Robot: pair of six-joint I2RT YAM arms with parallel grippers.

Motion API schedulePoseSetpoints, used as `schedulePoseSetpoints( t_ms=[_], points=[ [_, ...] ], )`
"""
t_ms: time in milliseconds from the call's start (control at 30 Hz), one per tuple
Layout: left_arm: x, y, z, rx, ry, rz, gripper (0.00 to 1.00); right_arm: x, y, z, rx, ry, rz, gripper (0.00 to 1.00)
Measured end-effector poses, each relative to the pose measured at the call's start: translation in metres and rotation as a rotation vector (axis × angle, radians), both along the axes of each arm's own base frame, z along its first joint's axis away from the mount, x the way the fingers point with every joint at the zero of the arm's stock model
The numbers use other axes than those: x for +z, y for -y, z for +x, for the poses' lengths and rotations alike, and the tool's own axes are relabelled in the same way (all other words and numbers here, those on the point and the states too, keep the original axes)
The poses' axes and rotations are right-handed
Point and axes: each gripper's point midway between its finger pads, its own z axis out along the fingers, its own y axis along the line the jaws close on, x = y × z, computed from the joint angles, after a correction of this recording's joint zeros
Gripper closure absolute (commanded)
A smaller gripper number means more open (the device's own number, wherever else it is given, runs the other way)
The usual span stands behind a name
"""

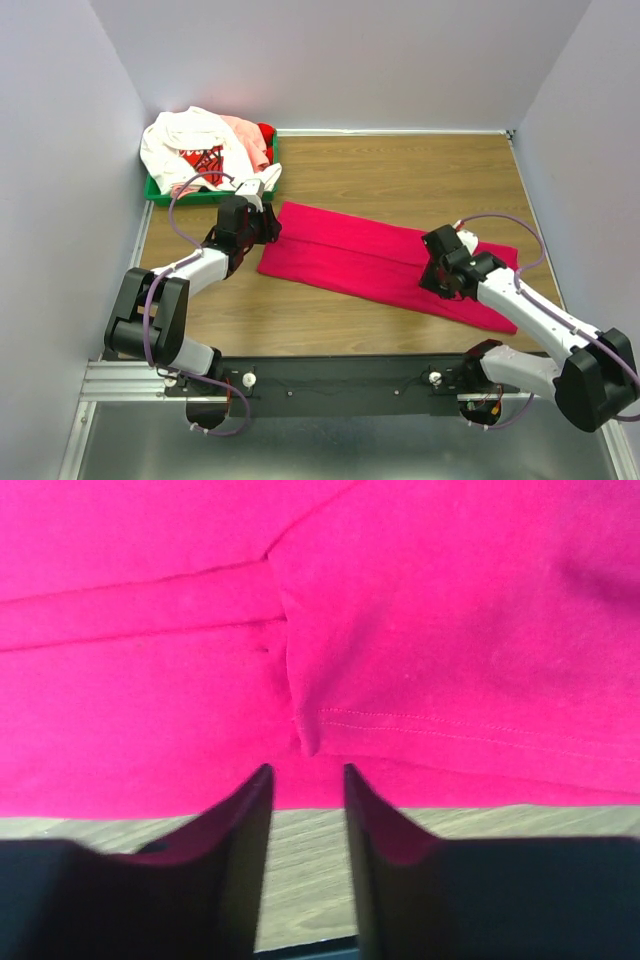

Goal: Fold and stack the t-shirts
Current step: Fold the tshirt

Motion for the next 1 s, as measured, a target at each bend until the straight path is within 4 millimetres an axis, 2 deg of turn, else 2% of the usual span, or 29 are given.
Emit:
schedulePoseSetpoints(
  t_ms=[167, 233, 333, 400, 467, 633, 700, 800, 900, 1000],
  points=[
    [0.002, 0.0, 0.0, 0.001, 0.004, -0.003, 0.48, 0.009, 0.007, 0.01, -0.035, 0.037, -0.043, 0.35],
    [0.007, 0.002, 0.0, -0.001, 0.014, -0.012, 0.49, 0.01, 0.012, 0.016, -0.05, 0.045, -0.08, 0.3],
    [0.019, 0.014, -0.003, -0.022, 0.04, -0.036, 0.5, 0.012, 0.018, 0.031, -0.07, 0.069, -0.141, 0.27],
    [0.026, 0.03, -0.006, -0.055, 0.054, -0.051, 0.5, 0.012, 0.02, 0.044, -0.083, 0.085, -0.169, 0.27],
    [0.037, 0.057, -0.009, -0.111, 0.071, -0.072, 0.5, 0.01, 0.022, 0.055, -0.09, 0.098, -0.174, 0.27],
    [0.059, 0.123, -0.006, -0.239, 0.117, -0.13, 0.51, -0.003, 0.046, 0.081, -0.165, 0.098, -0.174, 0.27],
    [0.056, 0.146, -0.002, -0.287, 0.117, -0.157, 0.51, -0.007, 0.053, 0.089, -0.183, 0.101, -0.16, 0.27],
    [0.041, 0.166, 0.003, -0.332, 0.098, -0.189, 0.53, -0.01, 0.06, 0.1, -0.198, 0.113, -0.13, 0.27],
    [0.008, 0.176, 0.01, -0.345, 0.039, -0.195, 0.53, -0.014, 0.063, 0.107, -0.205, 0.117, -0.108, 0.27],
    [-0.024, 0.177, 0.009, -0.339, -0.027, -0.181, 0.53, -0.026, 0.067, 0.114, -0.207, 0.097, -0.086, 0.27]
  ],
)
